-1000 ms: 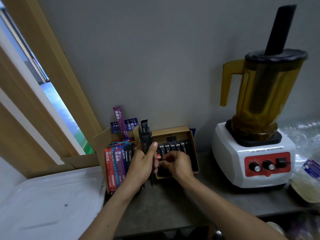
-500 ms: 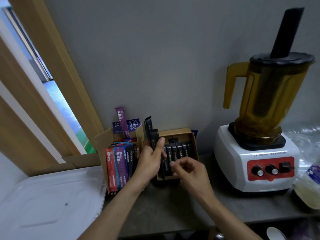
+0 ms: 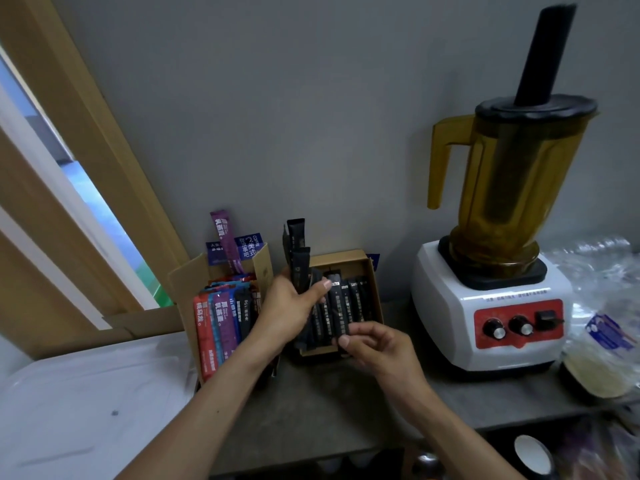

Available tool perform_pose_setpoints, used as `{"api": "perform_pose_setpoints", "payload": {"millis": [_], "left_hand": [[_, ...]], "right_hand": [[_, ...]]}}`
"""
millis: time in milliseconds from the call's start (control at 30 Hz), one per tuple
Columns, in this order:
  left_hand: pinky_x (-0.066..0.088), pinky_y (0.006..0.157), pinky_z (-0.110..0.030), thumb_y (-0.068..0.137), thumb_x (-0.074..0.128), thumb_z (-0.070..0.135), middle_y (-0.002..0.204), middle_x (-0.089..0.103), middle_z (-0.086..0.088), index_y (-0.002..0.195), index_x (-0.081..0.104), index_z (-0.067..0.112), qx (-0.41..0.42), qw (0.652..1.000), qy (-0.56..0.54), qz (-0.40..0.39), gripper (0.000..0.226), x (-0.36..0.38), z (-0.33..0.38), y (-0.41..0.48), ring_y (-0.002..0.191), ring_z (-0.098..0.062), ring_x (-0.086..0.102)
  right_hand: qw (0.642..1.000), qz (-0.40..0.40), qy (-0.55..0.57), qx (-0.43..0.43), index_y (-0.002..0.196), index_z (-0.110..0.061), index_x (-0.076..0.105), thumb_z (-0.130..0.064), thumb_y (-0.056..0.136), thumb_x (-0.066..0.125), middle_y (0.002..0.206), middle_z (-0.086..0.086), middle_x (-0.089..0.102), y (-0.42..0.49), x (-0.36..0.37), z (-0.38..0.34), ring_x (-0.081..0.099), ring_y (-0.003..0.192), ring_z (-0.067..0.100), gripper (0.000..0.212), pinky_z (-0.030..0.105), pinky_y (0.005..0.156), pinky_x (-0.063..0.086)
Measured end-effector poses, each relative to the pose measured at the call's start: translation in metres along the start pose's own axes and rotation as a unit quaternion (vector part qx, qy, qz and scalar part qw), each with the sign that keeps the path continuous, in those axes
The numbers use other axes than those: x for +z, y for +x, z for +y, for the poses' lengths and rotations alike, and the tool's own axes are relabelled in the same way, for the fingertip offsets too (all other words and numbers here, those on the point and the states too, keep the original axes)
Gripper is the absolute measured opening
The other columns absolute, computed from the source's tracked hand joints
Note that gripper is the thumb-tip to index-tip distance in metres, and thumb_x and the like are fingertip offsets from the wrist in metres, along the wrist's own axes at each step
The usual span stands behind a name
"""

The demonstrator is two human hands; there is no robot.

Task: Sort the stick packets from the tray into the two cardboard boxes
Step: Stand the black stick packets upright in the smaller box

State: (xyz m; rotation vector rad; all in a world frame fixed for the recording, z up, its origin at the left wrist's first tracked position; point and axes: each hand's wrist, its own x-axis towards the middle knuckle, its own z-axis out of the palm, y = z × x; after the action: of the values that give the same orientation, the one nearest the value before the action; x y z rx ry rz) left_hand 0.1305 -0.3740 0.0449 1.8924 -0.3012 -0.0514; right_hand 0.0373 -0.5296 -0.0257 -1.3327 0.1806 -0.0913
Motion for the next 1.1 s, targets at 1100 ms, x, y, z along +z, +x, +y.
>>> {"api": "perform_pose_setpoints", "payload": {"millis": [1100], "left_hand": [[0.056, 0.089, -0.053, 0.1, 0.062, 0.027, 0.067, 0.067, -0.009, 0.064, 0.063, 0.014, -0.09, 0.993, -0.049, 0.054, 0.038, -0.006, 0.0, -0.003, 0.077, -0.031, 0.071]], "right_hand": [[0.918, 0.034, -0.385, -0.093, 0.097, -0.028, 0.069, -0.022, 0.088, 0.079, 0.091, -0.008, 0.072, 0.076, 0.024, 0.018, 0.07, 0.089, 0.003, 0.015, 0.03, 0.082, 0.061]]}}
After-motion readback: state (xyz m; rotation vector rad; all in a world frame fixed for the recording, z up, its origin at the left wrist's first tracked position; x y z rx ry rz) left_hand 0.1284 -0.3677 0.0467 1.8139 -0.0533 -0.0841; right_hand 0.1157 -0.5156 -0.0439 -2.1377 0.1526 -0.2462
